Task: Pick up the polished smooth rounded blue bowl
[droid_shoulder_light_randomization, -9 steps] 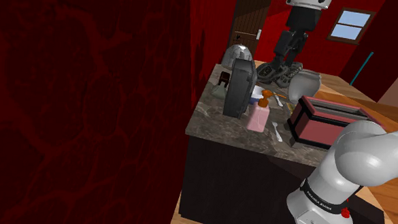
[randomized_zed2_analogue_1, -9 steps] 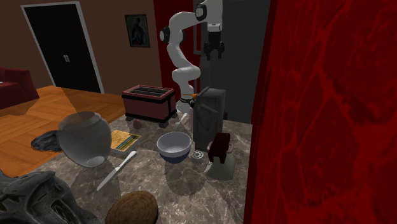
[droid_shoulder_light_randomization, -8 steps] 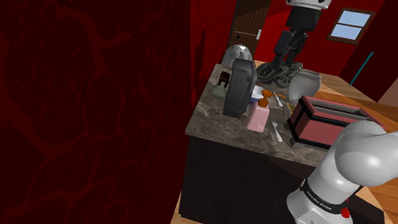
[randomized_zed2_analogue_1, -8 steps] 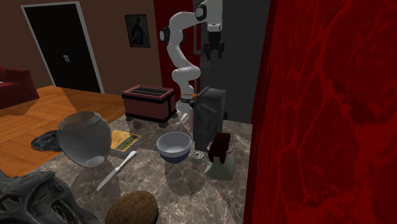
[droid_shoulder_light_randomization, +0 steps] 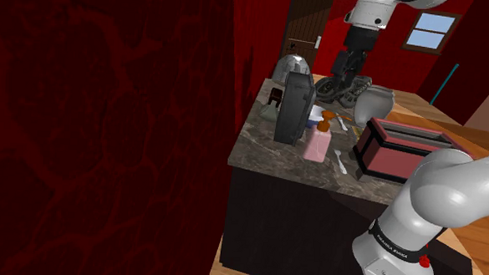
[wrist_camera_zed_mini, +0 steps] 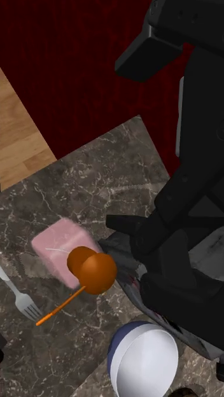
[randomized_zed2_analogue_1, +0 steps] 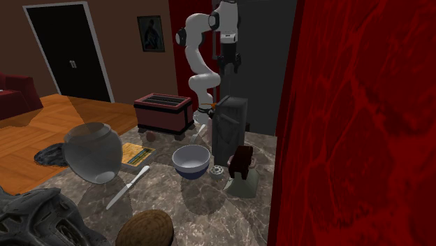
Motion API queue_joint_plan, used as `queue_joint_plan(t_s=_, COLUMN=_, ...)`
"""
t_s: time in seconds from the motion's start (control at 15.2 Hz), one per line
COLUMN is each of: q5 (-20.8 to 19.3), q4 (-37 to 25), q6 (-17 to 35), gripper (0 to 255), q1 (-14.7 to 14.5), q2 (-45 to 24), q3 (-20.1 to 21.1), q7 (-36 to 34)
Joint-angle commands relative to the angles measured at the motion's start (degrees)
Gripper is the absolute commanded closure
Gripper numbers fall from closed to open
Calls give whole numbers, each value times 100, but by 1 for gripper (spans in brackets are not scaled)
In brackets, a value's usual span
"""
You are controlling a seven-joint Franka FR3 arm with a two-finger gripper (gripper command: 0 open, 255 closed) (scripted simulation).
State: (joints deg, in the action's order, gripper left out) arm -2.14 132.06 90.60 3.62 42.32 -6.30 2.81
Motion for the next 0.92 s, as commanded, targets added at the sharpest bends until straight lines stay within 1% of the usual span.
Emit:
queue_joint_plan(t_s=0.0, q5=-120, q4=-33, q6=220, gripper=0, q1=63, q2=-256, q3=-248, q7=250)
queue_joint_plan(t_s=0.46, q5=-339, q4=-232, q6=934, gripper=0, q1=221, q2=-1194, q3=-1028, q7=1038)
queue_joint_plan(t_s=0.86, q5=-264, q4=-670, q6=1476, gripper=0, q1=284, q2=-2223, q3=-1685, q7=1768)
